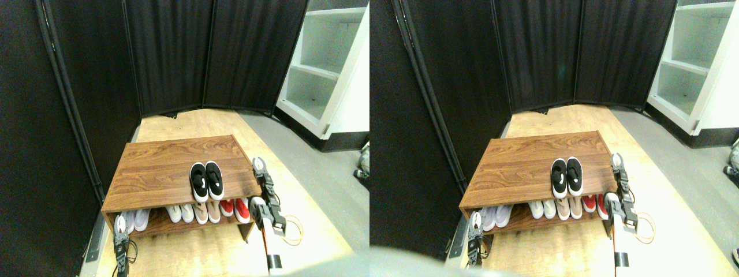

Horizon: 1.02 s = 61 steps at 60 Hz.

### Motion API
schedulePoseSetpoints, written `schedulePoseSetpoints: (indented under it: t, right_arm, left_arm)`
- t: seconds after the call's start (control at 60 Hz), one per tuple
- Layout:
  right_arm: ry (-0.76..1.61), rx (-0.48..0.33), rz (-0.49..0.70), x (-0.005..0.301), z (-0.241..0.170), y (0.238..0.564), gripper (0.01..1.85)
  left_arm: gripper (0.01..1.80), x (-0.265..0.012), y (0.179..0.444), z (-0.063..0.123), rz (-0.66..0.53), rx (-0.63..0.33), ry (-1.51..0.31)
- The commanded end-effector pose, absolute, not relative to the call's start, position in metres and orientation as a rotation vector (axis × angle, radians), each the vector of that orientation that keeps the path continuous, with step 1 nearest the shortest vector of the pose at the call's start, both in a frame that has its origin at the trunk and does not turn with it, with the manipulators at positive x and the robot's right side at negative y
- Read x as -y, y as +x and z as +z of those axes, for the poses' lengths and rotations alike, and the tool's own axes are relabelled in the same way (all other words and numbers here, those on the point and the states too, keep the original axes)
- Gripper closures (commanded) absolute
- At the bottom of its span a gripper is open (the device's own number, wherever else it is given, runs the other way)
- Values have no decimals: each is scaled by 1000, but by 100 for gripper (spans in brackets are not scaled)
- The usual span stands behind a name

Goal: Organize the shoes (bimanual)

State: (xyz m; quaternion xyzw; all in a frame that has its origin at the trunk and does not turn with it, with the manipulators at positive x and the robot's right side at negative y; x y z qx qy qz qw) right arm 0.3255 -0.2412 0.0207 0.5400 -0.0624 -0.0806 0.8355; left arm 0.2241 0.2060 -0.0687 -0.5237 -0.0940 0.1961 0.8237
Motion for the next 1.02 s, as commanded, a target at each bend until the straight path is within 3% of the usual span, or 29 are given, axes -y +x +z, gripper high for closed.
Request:
schedulePoseSetpoints:
  t: [0.017, 0.183, 0.383, 0.417, 0.467, 0.483, 0.517, 0.583, 0.617, 0.733, 0.767, 1.017]
  right_arm:
    - [1170, 214, -124, 242, 52, 294, 185]
    - [1182, 202, -80, 237, 47, 262, 185]
    - [1219, 116, -39, 220, 28, 228, 185]
    - [1238, 103, -45, 216, 22, 224, 185]
    - [1273, 71, -66, 210, 14, 217, 185]
    - [1273, 71, -66, 210, 14, 217, 185]
    - [1280, 53, -70, 204, 6, 214, 185]
    - [1301, 20, -64, 200, -1, 213, 185]
    - [1293, 19, -63, 198, -4, 213, 185]
    - [1279, 16, -38, 193, -10, 213, 185]
    - [1285, 14, -39, 192, -11, 214, 185]
    - [1329, -20, -56, 186, -13, 216, 185]
  left_arm:
    - [176, -201, 226, -60, 398, 228, -1133]
    - [175, -198, 225, -59, 378, 212, -1142]
    - [169, -192, 224, -56, 376, 191, -1156]
    - [161, -191, 224, -55, 357, 177, -1167]
    - [126, -191, 222, -55, 333, 144, -1175]
    - [126, -191, 222, -55, 333, 144, -1175]
    - [78, -191, 221, -52, 317, 112, -1198]
    - [59, -190, 219, -50, 298, 103, -1203]
    - [64, -190, 219, -48, 279, 110, -1209]
    - [119, -187, 218, -41, 257, 222, -1233]
    - [125, -186, 218, -40, 255, 236, -1229]
    - [121, -189, 212, -40, 281, 194, -1305]
